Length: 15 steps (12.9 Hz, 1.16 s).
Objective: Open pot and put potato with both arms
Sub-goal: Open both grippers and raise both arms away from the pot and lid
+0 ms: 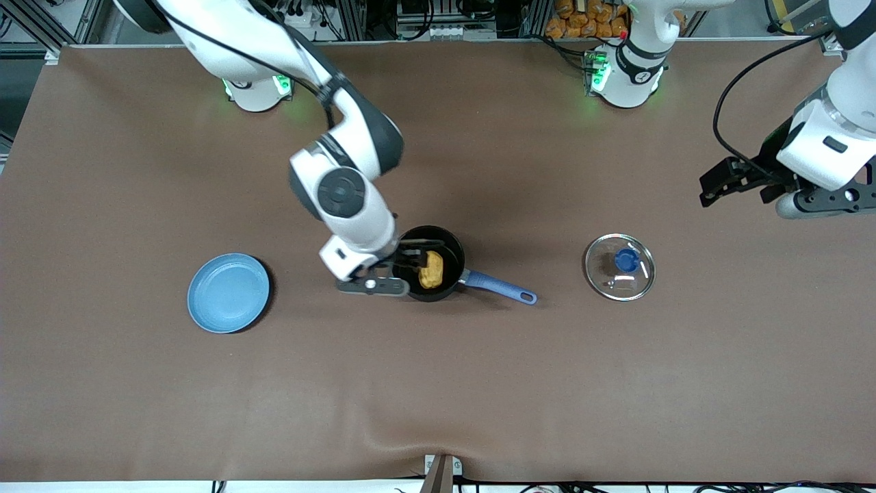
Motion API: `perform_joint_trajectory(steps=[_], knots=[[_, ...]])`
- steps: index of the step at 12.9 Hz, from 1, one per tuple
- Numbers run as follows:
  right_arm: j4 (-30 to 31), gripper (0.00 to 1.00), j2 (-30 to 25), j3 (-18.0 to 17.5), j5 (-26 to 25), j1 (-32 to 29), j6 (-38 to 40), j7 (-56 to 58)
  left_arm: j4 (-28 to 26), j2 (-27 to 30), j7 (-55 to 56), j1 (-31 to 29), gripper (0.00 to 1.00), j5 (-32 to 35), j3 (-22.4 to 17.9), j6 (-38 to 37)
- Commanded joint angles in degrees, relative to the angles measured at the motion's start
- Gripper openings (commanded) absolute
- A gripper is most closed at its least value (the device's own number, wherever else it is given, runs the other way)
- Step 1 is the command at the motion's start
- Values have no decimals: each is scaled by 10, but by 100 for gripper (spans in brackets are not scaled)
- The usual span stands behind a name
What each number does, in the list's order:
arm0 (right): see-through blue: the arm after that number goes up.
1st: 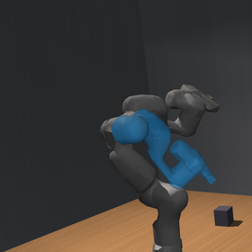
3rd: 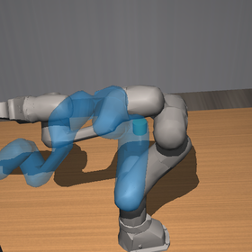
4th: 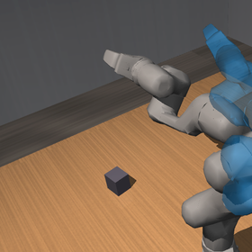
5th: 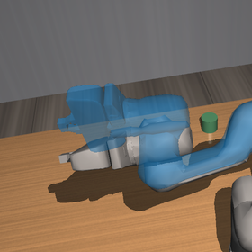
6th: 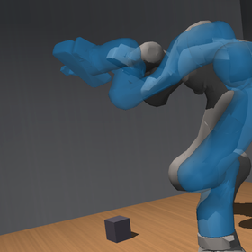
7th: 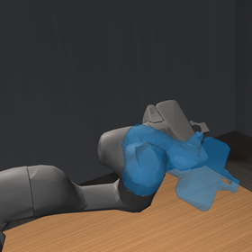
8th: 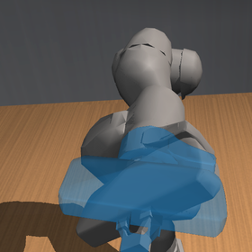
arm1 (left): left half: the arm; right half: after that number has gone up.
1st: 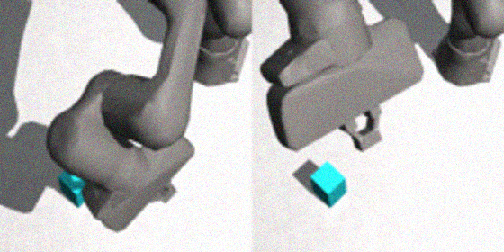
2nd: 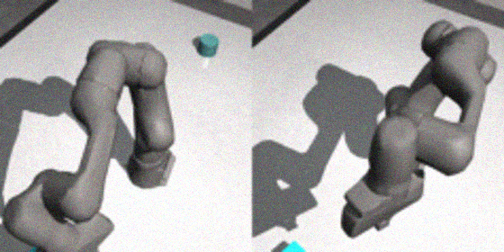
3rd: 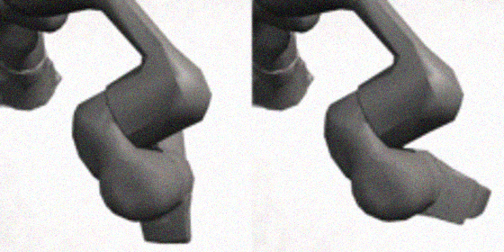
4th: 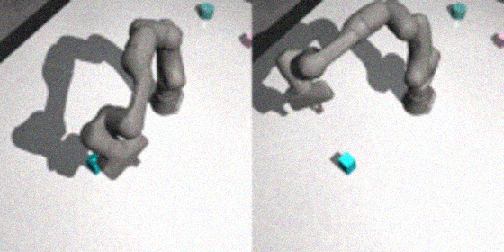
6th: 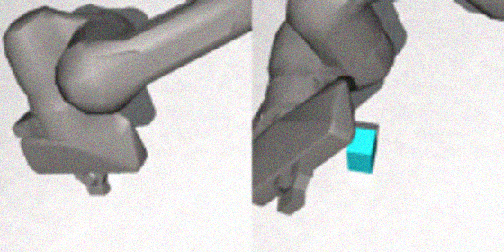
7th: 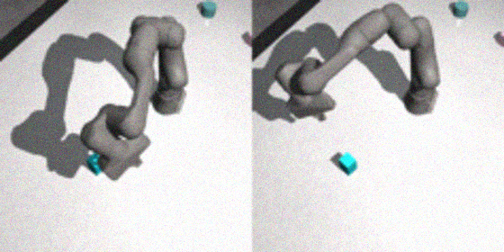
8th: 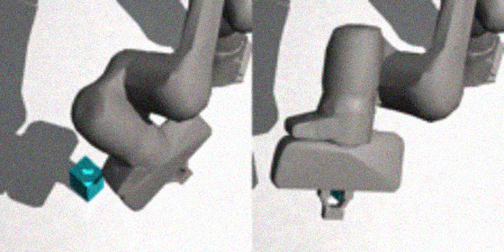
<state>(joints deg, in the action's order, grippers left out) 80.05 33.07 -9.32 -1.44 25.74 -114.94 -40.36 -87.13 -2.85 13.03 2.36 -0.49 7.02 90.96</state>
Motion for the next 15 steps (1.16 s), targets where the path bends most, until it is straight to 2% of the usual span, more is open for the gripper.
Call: perform_joint_trajectory(steps=[1, 4, 9, 13, 15], knots=[[23, 100, -81, -8, -7, -71, 72, 33, 19, 18, 4, -1, 100, 0, 4, -28], [26, 100, -142, -9, -7, -147, 135, 124, 15, 35, 8, 1, 100, 1, 5, -67], [29, 100, -208, -9, -5, -262, 205, 293, 20, 41, -7, -2, 100, 2, 5, -67], [41, 100, -249, -9, -4, -330, 225, 395, 9, 64, -3, -4, 100, 1, 24, -86], [60, 100, -280, 13, -4, -334, 234, 425, -5, 79, -1, -4, 100, 1, 24, -86]])
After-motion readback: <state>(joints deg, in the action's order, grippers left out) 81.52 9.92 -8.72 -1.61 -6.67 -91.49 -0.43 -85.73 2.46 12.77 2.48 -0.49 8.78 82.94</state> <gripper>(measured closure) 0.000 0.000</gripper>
